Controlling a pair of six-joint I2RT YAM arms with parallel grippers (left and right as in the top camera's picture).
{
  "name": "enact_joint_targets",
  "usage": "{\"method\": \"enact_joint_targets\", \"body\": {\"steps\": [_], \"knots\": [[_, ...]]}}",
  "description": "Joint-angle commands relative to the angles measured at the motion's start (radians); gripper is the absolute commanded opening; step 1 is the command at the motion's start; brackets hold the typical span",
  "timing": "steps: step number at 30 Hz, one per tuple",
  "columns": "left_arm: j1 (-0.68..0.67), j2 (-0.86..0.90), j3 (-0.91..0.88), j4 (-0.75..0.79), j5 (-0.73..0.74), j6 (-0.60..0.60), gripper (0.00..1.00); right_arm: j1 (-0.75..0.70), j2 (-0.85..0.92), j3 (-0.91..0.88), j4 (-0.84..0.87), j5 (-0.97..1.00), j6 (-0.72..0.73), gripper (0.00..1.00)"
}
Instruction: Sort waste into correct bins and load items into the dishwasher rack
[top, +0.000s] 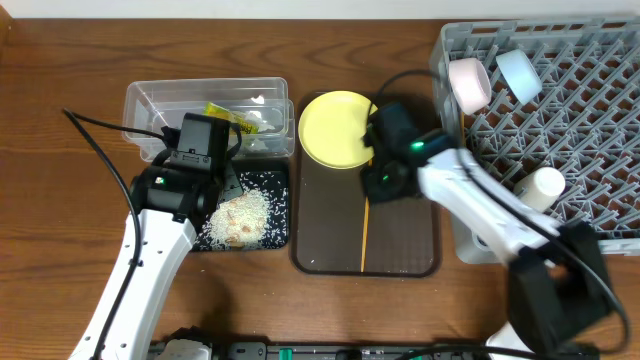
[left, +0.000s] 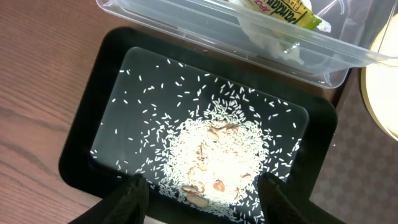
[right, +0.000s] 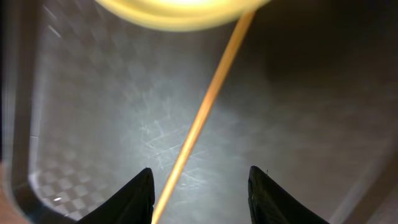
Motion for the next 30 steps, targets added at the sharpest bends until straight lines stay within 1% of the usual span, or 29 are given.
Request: {"method": "enact_joint_targets", "body": {"steps": [1, 4, 8, 10, 11, 13, 16, 17, 24, 30], "knots": [[0.005, 0.006, 0.009, -0.001, -0.002, -0.016, 0.6, 0.051, 0.077, -0.008, 0.005, 0.056, 0.13, 0.46], [0.005, 0.006, 0.009, -0.001, -0.002, -0.016, 0.6, 0.073, 0.141, -0.008, 0.005, 0.074, 0.2, 0.45], [0.005, 0.006, 0.009, -0.001, -0.002, -0.016, 0.6, 0.076, 0.189, -0.008, 0.0, 0.074, 0.241, 0.39], [0.005, 0.006, 0.009, -0.001, -0.002, -0.016, 0.6, 0.068, 0.19, -0.008, -0.015, 0.087, 0.264, 0.24], [0.005, 0.006, 0.009, -0.001, -0.002, -0.016, 0.6, 0.064, 0.185, -0.008, -0.021, 0.1, 0.273, 0.2], [0.005, 0.006, 0.009, -0.001, -0.002, -0.016, 0.6, 0.052, 0.174, -0.007, -0.034, 0.133, 0.287, 0.17], [0.005, 0.006, 0.009, -0.002, -0.002, -0.016, 0.6, 0.017, 0.138, -0.007, -0.051, 0.176, 0.286, 0.05], [0.005, 0.006, 0.009, -0.002, -0.002, -0.016, 0.6, 0.001, 0.119, -0.006, -0.055, 0.186, 0.277, 0.01], [0.005, 0.006, 0.009, -0.002, -0.002, -0.016, 0.6, -0.142, -0.098, 0.039, -0.077, 0.179, 0.028, 0.01], [0.005, 0.006, 0.009, -0.001, -0.002, -0.016, 0.6, -0.278, -0.272, 0.067, -0.045, 0.18, -0.138, 0.01]]}}
